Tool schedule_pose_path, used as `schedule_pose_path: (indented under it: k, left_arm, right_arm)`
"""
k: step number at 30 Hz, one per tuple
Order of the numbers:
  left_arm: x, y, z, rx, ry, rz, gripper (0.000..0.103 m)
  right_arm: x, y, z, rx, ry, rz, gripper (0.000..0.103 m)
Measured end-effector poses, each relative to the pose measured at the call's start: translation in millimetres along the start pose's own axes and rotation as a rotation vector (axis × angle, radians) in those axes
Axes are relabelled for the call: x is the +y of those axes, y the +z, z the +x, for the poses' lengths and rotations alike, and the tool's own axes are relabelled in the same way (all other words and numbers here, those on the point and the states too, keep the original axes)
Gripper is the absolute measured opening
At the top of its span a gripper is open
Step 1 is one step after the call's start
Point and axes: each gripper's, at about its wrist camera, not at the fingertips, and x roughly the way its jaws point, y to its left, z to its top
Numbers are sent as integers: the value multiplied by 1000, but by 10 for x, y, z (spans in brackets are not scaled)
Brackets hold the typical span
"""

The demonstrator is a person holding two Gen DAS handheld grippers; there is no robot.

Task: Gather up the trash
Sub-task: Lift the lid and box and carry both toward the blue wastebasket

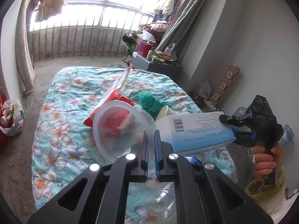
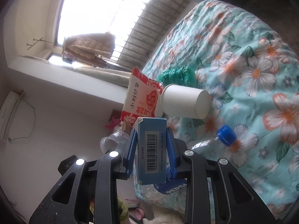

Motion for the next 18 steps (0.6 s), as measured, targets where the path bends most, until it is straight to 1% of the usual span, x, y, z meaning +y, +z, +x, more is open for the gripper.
schedule_pose_path:
  k: [2,7,11,18]
  left_arm:
    - [-71,18,-7,-1,-11,15,5]
    - [-310,54,47,27,-32,75,5]
    - [-529,126,108,37,-52,113,5]
    - [-1076,309,334,46,-123,200,5]
  right_arm:
    - [-28,-9,-82,-18,8,8,29]
    - [-132,-27,-317,-72,31,29,28]
    - [-244,-39,-549,-130,62,51,28]
    - [-493,-11,-1063,-245,95,87,28]
